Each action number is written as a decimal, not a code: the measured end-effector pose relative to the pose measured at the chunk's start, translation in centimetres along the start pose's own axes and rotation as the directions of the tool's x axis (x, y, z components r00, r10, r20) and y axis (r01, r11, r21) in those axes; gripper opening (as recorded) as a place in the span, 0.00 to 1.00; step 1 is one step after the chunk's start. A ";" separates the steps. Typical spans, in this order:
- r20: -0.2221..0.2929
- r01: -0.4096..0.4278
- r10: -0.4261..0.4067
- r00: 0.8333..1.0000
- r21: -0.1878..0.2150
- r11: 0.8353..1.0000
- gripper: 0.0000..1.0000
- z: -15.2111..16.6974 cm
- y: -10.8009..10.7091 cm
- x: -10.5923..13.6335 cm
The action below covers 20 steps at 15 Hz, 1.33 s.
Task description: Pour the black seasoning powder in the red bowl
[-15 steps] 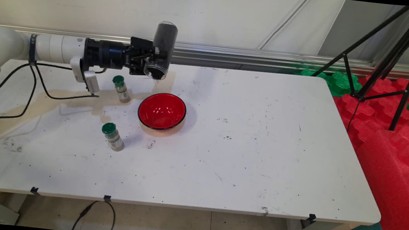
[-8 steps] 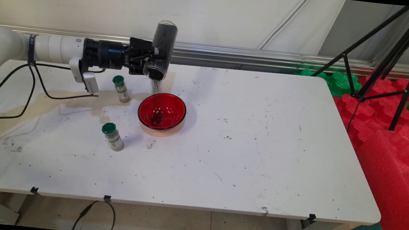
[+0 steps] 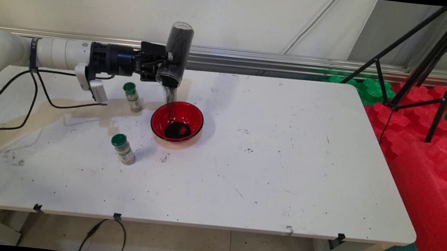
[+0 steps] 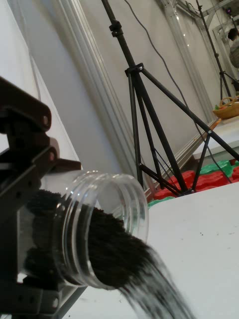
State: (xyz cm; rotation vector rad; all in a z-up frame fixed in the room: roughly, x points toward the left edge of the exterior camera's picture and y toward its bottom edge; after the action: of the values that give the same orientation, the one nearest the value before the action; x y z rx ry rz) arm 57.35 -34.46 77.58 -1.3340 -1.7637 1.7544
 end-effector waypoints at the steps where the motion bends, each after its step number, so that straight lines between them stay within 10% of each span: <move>1: 0.000 -0.002 0.002 1.000 0.000 1.000 0.00 0.0 0.0 0.0; 20: 0.001 -0.020 0.020 1.000 0.002 1.000 0.00 -0.1 0.0 0.1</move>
State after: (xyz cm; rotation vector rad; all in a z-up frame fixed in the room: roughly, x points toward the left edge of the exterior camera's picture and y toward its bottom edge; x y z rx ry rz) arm 57.37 -34.35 77.57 -1.3540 -1.7545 1.7675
